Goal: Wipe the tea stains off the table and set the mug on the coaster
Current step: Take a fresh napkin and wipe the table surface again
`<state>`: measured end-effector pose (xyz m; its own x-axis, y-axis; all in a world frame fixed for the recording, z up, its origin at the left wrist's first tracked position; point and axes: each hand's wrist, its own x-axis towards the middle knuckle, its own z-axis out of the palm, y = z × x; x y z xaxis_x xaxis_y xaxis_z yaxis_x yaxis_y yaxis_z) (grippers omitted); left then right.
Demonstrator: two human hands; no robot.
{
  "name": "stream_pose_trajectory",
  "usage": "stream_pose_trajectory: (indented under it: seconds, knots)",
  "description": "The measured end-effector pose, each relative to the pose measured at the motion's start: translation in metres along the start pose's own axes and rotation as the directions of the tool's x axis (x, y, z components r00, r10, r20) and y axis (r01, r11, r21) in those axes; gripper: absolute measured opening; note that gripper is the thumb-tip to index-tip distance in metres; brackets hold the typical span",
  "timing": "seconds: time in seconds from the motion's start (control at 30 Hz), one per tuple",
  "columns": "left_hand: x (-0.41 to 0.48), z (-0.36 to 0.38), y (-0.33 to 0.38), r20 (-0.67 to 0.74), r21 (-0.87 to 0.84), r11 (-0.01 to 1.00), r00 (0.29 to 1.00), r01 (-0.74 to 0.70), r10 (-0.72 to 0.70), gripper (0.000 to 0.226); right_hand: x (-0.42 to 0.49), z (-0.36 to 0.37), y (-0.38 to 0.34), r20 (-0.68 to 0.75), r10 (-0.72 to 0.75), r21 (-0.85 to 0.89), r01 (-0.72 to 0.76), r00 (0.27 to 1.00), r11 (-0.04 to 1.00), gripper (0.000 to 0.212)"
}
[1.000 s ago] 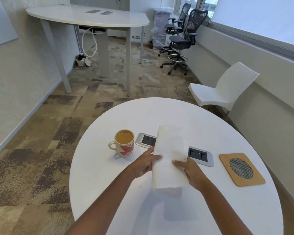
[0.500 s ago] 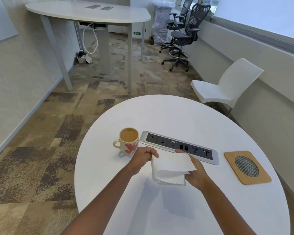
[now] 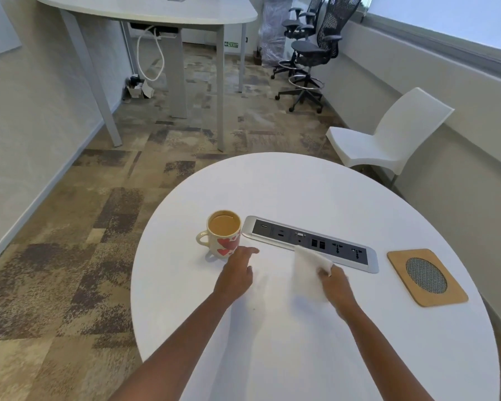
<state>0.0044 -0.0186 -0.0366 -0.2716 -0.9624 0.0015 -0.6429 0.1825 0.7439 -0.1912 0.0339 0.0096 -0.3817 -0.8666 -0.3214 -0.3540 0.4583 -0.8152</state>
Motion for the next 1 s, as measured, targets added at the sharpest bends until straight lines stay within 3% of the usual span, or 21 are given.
stream_pose_trajectory:
  seconds: [0.03, 0.1, 0.2, 0.23, 0.3, 0.4, 0.47, 0.57, 0.63, 0.7, 0.8, 0.97, 1.0]
  knots:
    - [-0.006, 0.0, -0.009, -0.029, 0.123, 0.992, 0.999, -0.032, 0.035, 0.04, 0.004, -0.003, 0.008, -0.095, -0.103, -0.167, 0.087, 0.99, 0.982, 0.046]
    - [-0.017, 0.0, -0.031, -0.03, 0.3, 0.949, 0.993, -0.098, 0.112, 0.042, 0.009, -0.007, 0.028, -0.127, -0.228, -0.39, 0.163, 0.965, 0.906, 0.066]
    - [-0.03, 0.002, -0.066, 0.037, 0.434, 0.896, 0.995, -0.097, 0.089, 0.027, 0.021, -0.008, 0.061, -0.066, -0.115, -0.638, 0.047, 0.991, 0.769, 0.068]
    - [-0.035, 0.002, -0.075, 0.059, 0.472, 0.876, 0.995, -0.096, 0.077, 0.033, 0.022, -0.005, 0.069, -0.045, -0.044, -0.673, 0.002, 0.998, 0.739, 0.066]
    - [-0.043, 0.004, -0.087, 0.026, 0.529, 0.848, 0.999, -0.039, 0.03, 0.049, 0.023, 0.007, 0.081, 0.003, 0.062, -0.689, -0.043, 0.998, 0.723, 0.062]
    - [-0.05, 0.009, -0.097, -0.023, 0.569, 0.821, 0.999, 0.048, -0.042, 0.052, 0.023, 0.037, 0.086, 0.018, 0.065, -0.715, -0.032, 0.998, 0.699, 0.06]
    - [-0.052, 0.013, -0.099, -0.036, 0.576, 0.814, 0.997, 0.079, -0.071, 0.053, 0.022, 0.069, 0.075, 0.055, 0.015, -0.736, 0.031, 0.998, 0.676, 0.059]
    - [-0.052, 0.015, -0.1, -0.077, 0.564, 0.817, 0.993, 0.119, -0.091, 0.054, 0.014, 0.124, 0.056, 0.159, -0.174, -0.765, 0.233, 0.972, 0.601, 0.059]
    - [-0.051, 0.015, -0.098, -0.076, 0.547, 0.827, 0.991, 0.132, -0.108, 0.054, 0.003, 0.159, 0.05, 0.252, -0.199, -0.759, 0.321, 0.947, 0.567, 0.06]
    - [-0.051, 0.016, -0.101, -0.08, 0.543, 0.83, 0.992, 0.129, -0.102, 0.054, -0.016, 0.179, 0.048, 0.363, -0.239, -0.727, 0.434, 0.901, 0.531, 0.061]
    - [-0.052, 0.017, -0.106, -0.097, 0.538, 0.833, 0.991, 0.129, -0.091, 0.051, -0.035, 0.173, 0.056, 0.559, -0.286, -0.67, 0.627, 0.778, 0.397, 0.064]
    - [-0.053, 0.018, -0.104, -0.138, 0.532, 0.836, 0.988, 0.134, -0.07, 0.058, -0.015, 0.103, 0.093, 0.74, -0.315, -0.582, 0.801, 0.594, 0.141, 0.091]
    - [-0.053, 0.019, -0.104, -0.144, 0.535, 0.835, 0.988, 0.129, -0.06, 0.055, -0.005, 0.087, 0.101, 0.75, -0.335, -0.564, 0.816, 0.571, 0.128, 0.091]
